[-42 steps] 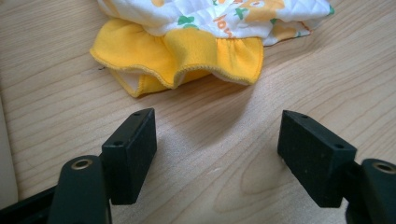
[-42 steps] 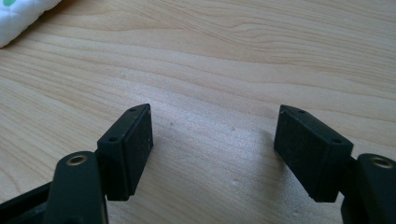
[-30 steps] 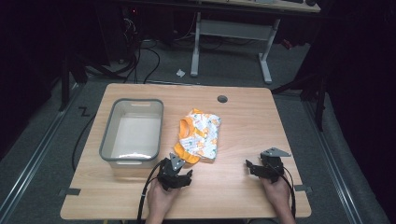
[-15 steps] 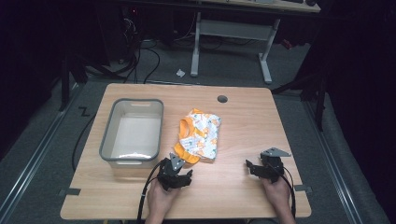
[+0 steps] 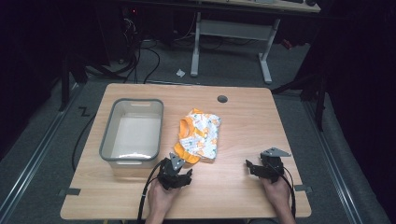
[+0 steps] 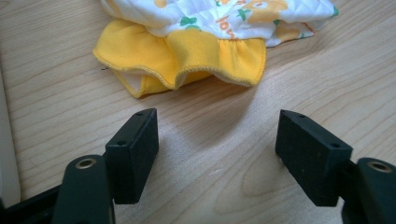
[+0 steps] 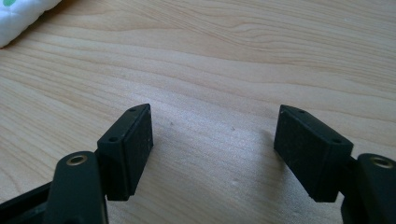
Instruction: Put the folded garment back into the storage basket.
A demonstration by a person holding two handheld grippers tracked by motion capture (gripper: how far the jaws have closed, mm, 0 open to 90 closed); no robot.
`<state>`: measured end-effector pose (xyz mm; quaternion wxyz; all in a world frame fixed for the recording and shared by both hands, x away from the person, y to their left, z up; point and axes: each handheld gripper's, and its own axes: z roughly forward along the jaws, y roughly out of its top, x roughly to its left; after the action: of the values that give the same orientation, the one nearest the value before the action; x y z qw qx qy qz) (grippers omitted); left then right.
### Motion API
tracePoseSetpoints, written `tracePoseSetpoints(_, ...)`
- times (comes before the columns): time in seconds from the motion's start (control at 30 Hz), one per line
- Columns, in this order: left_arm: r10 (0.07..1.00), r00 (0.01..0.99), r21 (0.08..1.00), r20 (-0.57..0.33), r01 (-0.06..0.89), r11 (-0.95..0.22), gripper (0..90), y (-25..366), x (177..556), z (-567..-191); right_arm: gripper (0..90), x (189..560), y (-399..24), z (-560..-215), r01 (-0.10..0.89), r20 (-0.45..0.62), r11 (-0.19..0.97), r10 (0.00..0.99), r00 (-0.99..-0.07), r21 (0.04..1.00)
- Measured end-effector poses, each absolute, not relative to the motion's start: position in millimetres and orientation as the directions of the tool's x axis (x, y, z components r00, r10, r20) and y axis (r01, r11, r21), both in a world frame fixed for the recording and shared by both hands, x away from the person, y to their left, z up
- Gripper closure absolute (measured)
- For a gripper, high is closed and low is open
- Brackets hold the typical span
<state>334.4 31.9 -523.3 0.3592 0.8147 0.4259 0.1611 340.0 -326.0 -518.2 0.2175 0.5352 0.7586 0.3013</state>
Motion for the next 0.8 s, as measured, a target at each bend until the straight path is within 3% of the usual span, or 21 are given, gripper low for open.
tracePoseSetpoints(0.8, 0.8, 0.592, 0.748, -0.103, 0.576, -0.33, 31.5, 35, 327, -496, 28.4, 340, -326, -518, 0.679, -0.009, 0.25, 0.941, -0.337, 0.69)
